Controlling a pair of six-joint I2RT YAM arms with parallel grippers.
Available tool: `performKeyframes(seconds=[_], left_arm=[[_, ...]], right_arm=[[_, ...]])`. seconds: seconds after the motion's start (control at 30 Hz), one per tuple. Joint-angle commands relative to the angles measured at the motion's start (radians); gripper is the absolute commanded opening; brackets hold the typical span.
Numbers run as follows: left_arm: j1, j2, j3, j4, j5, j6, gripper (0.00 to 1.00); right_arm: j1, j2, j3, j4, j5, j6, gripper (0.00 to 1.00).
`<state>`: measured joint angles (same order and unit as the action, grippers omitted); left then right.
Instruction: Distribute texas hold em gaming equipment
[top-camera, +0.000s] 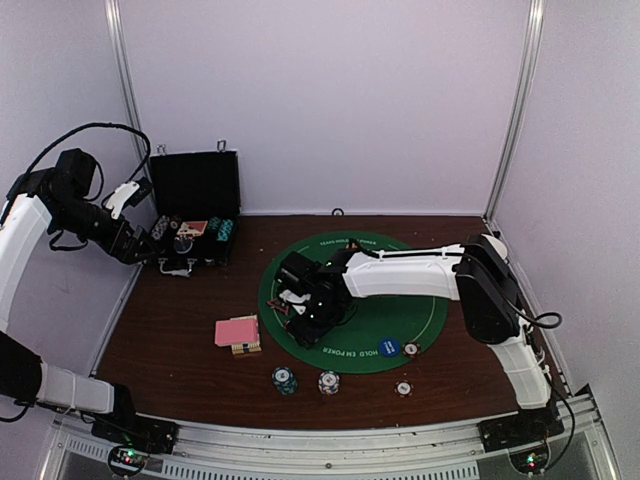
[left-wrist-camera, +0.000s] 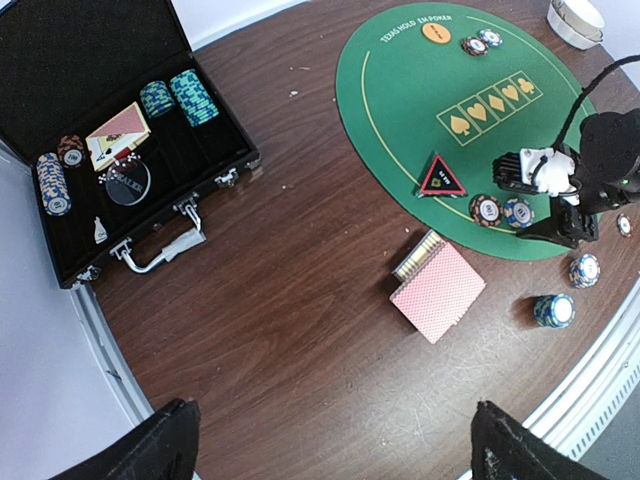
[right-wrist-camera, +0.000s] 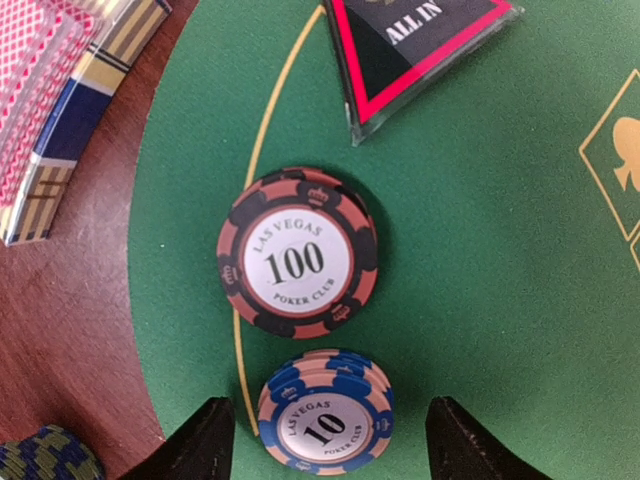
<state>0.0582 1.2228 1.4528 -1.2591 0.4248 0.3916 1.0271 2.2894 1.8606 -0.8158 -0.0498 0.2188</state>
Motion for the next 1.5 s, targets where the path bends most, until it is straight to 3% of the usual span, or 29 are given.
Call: performKeyframes(seconds=[0.0,0.23,0.4,0.63,0.97,1.47], left_arm=[[0.006,-0.001,0.006,0.006,0.009,0.009,0.98],[0.006,0.003,0.002,0.007,0.017,0.009,0.98],[0.006,0.003,0.003,0.01,0.011,0.009,0.98],[0.006,-0.004,-0.003,0.008,0.0,0.007,0.98],[0.006,0.0,0.001,0.009,0.004,-0.004,0.97],[0.006,-0.017,0.001,0.008,0.005,-0.001,0.97]], right_arm=[[-0.002,-0.058,0.026,-0.012,0.04,-0.005,0.69],[0.011,-0.191,-0.021,-0.037,0.045,-0.015,0.71],[0.056,-0.283,-0.102,-0.07,0.085,-0.024,0.77],[0.109,-0.393,-0.244,-0.059,0.015,0.011,0.87],[0.149,-0.409,-0.368,-0.006,-0.02,0.05,0.96],[0.176,-0.348,-0.404,0.035,-0.053,0.038,0.93]])
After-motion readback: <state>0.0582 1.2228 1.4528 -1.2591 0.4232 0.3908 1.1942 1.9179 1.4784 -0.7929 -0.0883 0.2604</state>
